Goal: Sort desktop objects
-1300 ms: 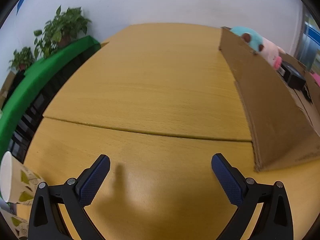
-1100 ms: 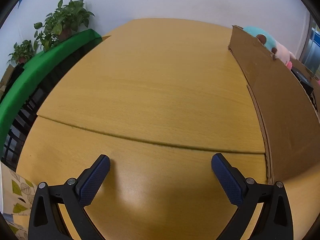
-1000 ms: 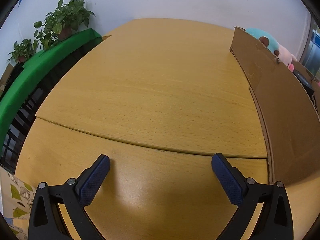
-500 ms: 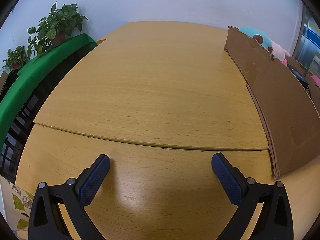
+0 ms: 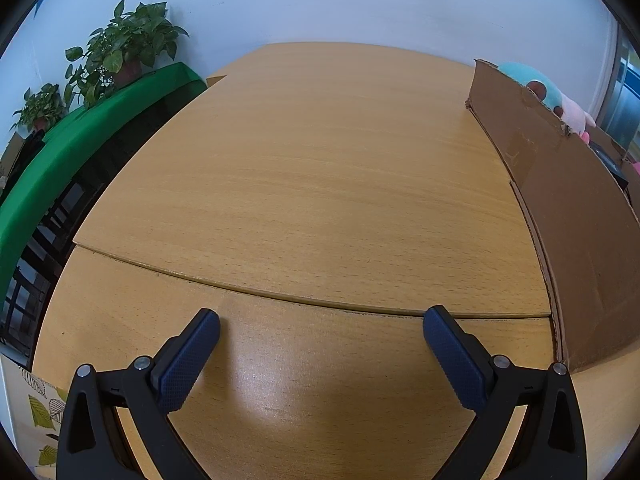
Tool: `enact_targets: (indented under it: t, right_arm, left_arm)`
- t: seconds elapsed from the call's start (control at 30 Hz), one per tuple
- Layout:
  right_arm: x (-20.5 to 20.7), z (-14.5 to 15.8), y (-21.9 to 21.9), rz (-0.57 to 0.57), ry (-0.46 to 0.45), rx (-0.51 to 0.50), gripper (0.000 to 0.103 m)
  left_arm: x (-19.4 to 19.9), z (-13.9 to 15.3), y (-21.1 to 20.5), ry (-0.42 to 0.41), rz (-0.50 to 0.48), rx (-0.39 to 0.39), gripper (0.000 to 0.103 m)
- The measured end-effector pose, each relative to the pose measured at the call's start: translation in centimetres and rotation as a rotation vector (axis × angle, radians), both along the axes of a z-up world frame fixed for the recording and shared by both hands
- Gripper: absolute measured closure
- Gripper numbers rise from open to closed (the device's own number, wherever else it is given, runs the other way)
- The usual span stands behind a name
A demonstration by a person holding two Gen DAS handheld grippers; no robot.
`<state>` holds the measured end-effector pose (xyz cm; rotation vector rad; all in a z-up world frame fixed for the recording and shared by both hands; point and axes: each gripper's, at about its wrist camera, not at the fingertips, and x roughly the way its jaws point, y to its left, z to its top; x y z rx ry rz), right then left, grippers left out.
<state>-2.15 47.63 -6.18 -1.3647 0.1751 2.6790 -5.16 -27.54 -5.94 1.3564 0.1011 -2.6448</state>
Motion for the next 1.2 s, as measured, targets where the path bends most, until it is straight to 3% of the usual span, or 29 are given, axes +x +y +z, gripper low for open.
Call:
enact_targets:
  t: [1.2]
  right_arm:
    - [0.07, -0.12, 0.04, -0.011, 0.001, -0.001, 0.0]
  left_arm:
    - [0.07, -0.04, -0.06, 0.0, 0.001, 0.001, 0.0]
